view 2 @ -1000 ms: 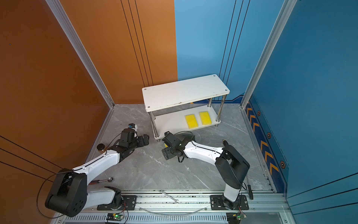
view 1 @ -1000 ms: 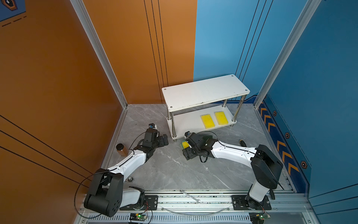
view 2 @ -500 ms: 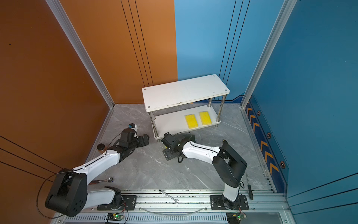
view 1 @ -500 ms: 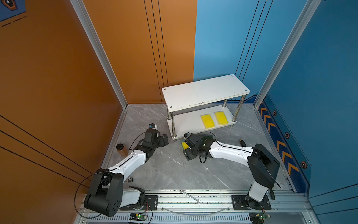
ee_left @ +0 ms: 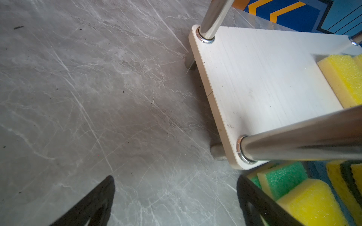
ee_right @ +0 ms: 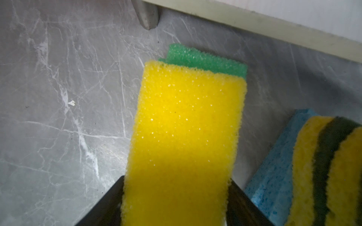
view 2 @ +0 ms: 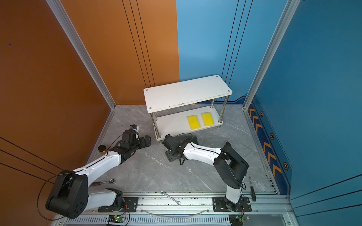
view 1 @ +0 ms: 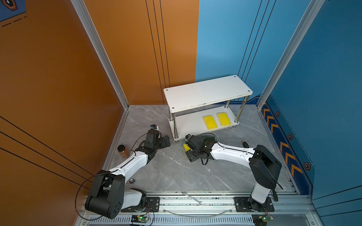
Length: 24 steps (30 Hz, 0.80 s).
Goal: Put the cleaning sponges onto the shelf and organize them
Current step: 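Lower the right gripper and grasp the yellow sponge atop the green one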
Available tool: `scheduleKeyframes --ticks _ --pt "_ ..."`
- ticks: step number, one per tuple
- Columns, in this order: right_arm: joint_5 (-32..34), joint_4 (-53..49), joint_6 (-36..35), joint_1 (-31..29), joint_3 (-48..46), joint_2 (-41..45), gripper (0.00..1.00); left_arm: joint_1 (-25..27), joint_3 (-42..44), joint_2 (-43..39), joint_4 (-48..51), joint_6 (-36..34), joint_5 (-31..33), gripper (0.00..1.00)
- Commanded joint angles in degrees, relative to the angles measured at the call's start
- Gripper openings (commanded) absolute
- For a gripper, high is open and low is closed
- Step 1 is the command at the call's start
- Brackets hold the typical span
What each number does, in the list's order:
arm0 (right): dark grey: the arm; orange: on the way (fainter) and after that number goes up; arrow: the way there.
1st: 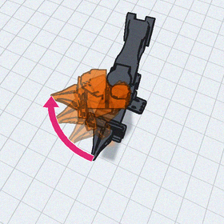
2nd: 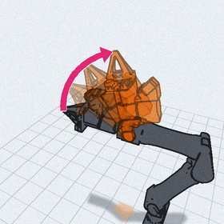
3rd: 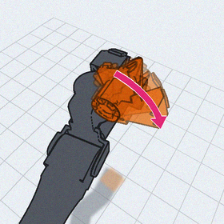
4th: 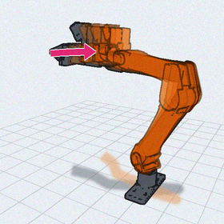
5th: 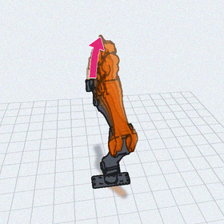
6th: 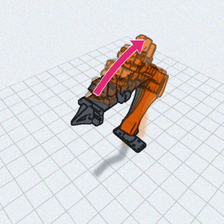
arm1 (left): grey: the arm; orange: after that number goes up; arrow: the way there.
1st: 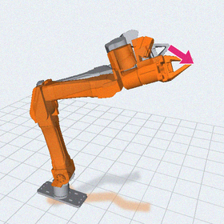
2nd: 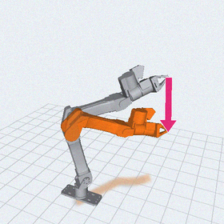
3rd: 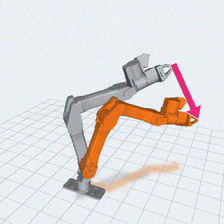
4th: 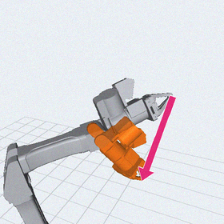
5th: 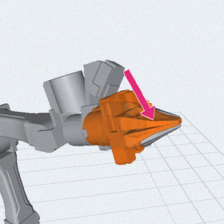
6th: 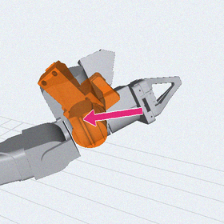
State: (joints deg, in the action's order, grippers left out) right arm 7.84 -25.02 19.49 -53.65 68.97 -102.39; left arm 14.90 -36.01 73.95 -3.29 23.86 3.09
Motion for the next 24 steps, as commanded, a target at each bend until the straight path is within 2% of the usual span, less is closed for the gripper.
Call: scheduleKeyframes --ticks 1,24 --pt "1.74 -2.01 -0.59 -0.17 1.29 0.94 0.71 -0.39 0.24 0.56 -0.49 -0.13 -0.72 0.98" --pt "1.07 -1.79 -1.53 1.51 0.53 4.92 0.69 -0.39 0.25 0.54 -0.49 0.05 -0.81 0.97"
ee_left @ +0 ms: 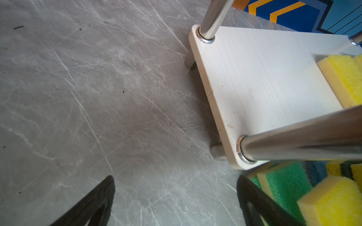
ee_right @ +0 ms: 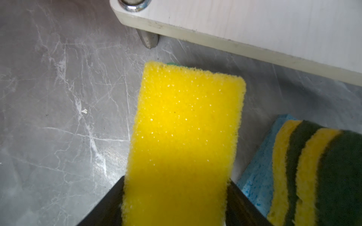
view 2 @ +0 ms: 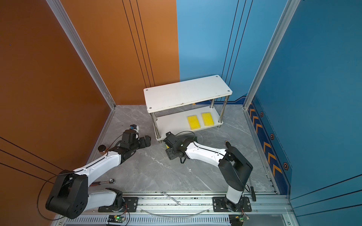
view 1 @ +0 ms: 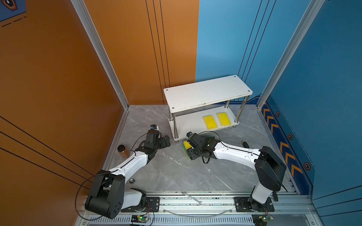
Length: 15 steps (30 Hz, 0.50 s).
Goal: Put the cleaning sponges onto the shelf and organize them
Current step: 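Lower the right gripper and grasp the yellow sponge atop the green one, then lift the yellow sponge and carry it toward the lower shelf tier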
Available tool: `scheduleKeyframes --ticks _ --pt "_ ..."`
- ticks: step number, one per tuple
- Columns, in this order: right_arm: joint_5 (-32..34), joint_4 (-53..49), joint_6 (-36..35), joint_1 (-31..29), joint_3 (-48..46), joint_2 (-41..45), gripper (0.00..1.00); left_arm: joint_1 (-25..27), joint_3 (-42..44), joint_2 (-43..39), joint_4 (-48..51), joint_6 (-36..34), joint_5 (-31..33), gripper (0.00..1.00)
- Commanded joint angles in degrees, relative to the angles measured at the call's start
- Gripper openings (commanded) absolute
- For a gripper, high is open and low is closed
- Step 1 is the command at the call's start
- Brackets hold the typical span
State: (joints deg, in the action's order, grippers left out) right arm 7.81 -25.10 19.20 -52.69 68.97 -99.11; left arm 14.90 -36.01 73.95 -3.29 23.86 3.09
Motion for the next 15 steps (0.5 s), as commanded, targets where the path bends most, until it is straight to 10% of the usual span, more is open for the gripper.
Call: scheduleKeyframes --ticks 1,15 --pt "0.98 -1.66 -1.34 0.72 0.62 1.64 0.7 -0.39 0.27 0.51 -0.49 0.01 -0.89 0.98" --pt "-1.45 0.5 -4.06 4.1 2.48 1.95 0.7 -0.39 0.15 0.4 -0.49 0.05 -0.72 0.97"
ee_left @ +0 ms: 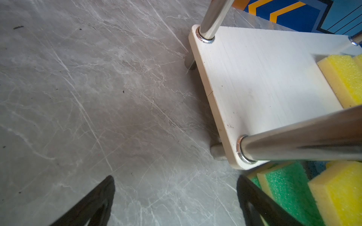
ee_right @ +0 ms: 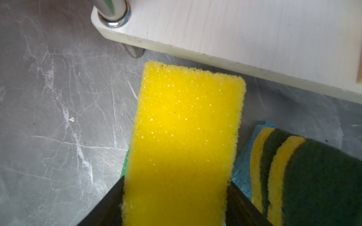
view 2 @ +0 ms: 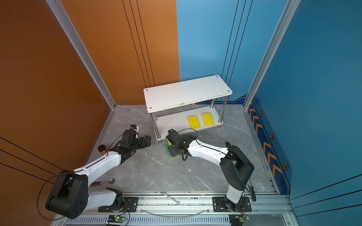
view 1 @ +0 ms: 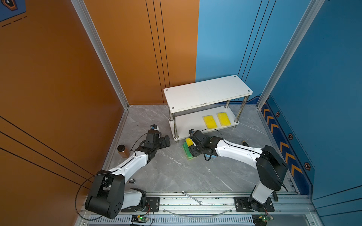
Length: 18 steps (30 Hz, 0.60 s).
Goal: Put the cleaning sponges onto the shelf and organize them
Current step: 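Lift the yellow sponge and carry it toward the lower shelf tier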
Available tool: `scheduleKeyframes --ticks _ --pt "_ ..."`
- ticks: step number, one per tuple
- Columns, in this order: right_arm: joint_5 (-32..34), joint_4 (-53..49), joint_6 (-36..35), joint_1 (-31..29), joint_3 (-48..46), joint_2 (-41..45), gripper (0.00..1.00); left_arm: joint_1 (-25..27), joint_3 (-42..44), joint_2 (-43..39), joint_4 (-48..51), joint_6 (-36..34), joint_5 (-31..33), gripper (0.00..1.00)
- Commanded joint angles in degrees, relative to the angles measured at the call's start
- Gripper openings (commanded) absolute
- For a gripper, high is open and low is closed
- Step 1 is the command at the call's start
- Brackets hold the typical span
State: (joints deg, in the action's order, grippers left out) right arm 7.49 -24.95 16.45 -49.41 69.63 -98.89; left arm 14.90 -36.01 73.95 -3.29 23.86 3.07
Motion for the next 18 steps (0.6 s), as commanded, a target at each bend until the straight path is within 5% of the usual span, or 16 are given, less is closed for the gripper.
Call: scheduleKeyframes --ticks 1,18 --pt "-1.21 0.66 -1.41 1.04 1.95 1.84 0.69 -0.39 0.14 0.34 -0.49 0.05 -0.7 0.98" --pt "-1.67 5.62 -4.98 6.12 3.86 0.13 0.7 -0.39 0.02 -0.04 -0.23 0.12 -0.52 0.98"
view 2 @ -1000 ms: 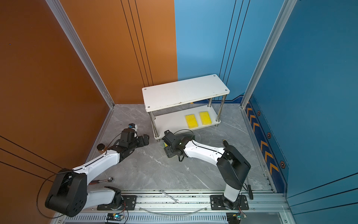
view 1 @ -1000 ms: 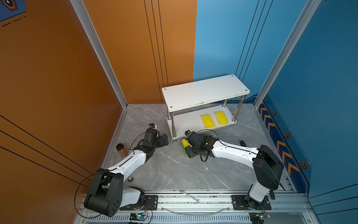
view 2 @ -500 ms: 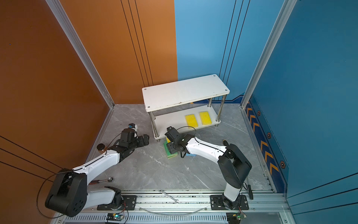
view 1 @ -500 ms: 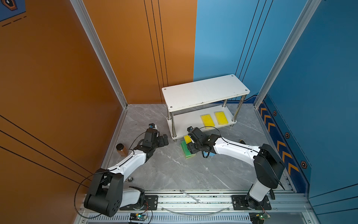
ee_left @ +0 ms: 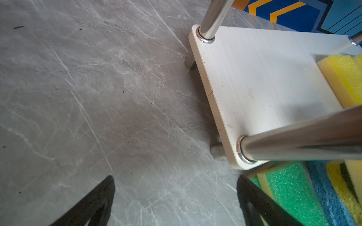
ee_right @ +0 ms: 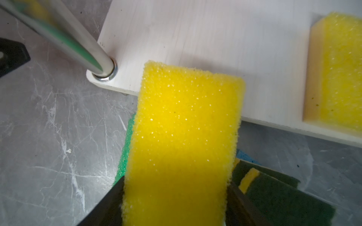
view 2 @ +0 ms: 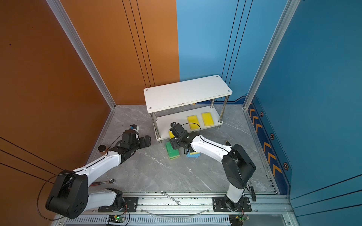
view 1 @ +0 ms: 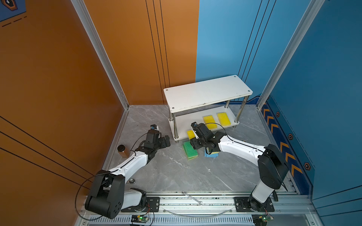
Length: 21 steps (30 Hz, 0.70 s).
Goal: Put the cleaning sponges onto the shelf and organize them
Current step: 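Lift the yellow sponge and carry it toward the lower shelf tier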
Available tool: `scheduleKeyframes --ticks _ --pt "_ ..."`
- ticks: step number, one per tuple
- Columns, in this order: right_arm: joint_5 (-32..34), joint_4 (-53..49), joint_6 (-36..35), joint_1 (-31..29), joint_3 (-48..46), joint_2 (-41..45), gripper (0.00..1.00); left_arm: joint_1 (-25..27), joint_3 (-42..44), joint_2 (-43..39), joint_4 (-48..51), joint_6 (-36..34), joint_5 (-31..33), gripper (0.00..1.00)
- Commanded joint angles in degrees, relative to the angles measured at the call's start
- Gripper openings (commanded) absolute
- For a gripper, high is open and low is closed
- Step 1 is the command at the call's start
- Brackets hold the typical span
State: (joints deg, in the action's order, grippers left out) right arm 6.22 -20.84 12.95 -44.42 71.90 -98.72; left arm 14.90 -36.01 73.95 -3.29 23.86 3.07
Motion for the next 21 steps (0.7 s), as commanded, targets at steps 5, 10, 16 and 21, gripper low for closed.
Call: scheduleKeyframes --ticks 5,10,16,21 --pt "-0.47 3.25 -2.82 3.04 1.88 -0.66 0.7 -0.39 0.07 -0.04 -0.23 0.14 -0.52 0.98" --pt "-0.14 4.43 -4.45 4.7 3.46 -1.67 0.7 -0.39 0.17 0.06 -0.23 0.23 -0.52 0.98" --pt "0.59 5.16 -6.25 7.35 6.35 -4.47 0.7 -0.39 0.33 -0.17 -0.2 0.29 -0.44 0.97" --pt "0.21 6.38 -6.73 9.12 7.88 -6.5 0.7 -0.39 0.41 -0.48 0.1 0.23 -0.26 0.97"
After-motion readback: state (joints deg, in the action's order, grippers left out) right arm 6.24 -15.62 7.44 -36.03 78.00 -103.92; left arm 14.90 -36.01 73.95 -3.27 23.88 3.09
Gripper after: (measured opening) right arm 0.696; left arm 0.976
